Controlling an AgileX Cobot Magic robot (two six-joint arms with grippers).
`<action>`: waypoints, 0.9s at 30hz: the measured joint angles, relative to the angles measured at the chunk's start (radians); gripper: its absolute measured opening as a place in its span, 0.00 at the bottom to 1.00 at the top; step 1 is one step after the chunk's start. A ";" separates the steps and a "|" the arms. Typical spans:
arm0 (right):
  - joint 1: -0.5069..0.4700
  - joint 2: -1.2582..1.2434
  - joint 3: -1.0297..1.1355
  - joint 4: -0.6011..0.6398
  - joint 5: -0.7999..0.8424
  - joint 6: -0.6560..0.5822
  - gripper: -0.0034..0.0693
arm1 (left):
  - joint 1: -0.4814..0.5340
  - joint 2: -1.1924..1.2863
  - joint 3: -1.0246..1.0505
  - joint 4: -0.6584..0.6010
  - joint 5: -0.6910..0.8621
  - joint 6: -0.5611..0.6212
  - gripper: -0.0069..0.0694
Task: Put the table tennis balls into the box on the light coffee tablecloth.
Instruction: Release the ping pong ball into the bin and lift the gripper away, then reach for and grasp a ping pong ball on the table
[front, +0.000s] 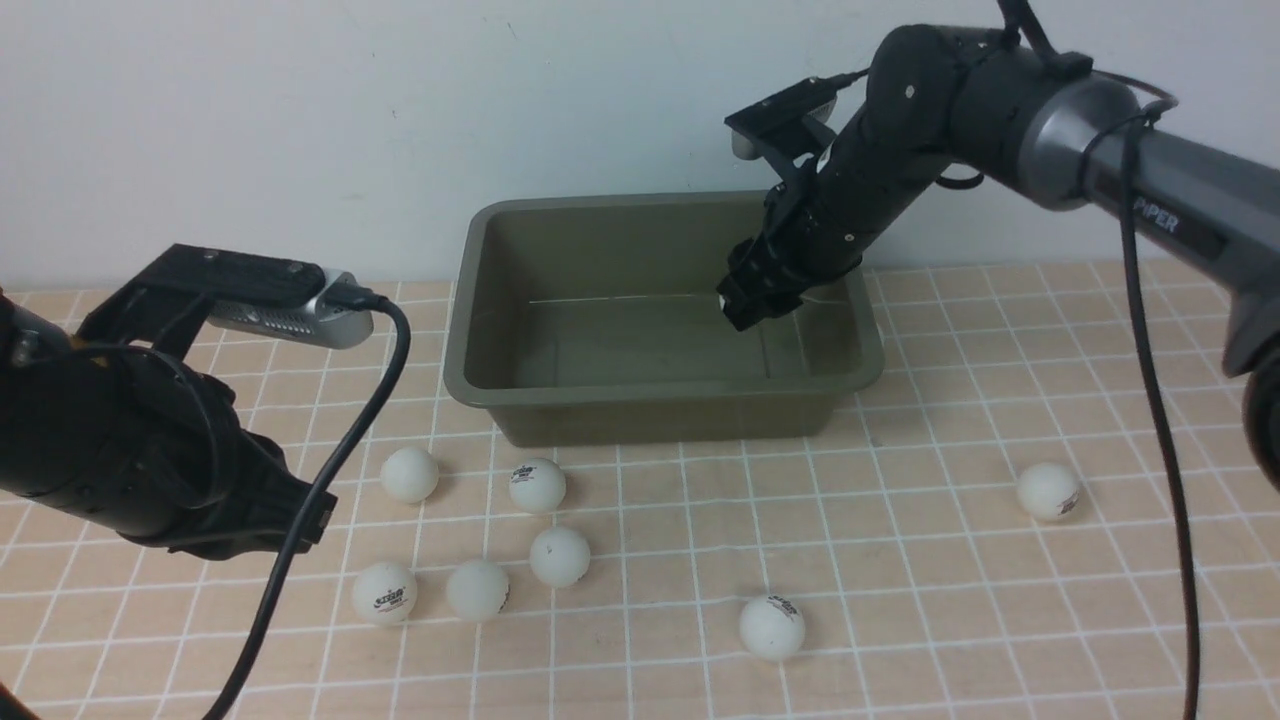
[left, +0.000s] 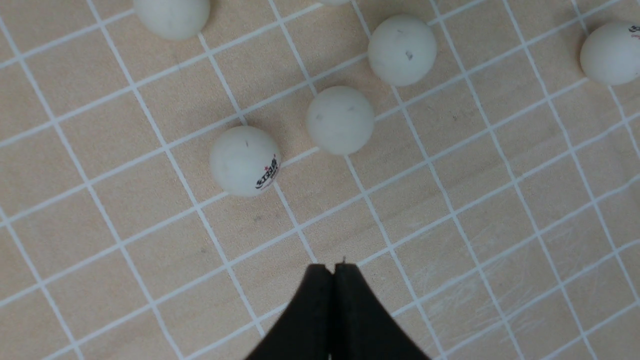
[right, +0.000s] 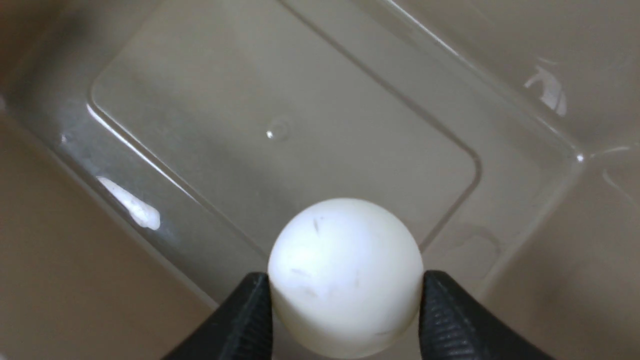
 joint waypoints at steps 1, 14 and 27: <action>0.000 0.001 -0.001 0.000 0.002 0.000 0.55 | 0.000 0.000 0.000 -0.001 0.001 0.000 0.00; -0.002 -0.103 -0.002 -0.098 0.131 -0.002 0.59 | 0.000 0.000 0.000 -0.002 0.023 0.000 0.00; -0.182 -0.462 0.367 -0.214 0.187 0.001 0.59 | 0.000 0.000 0.000 -0.016 0.026 0.000 0.00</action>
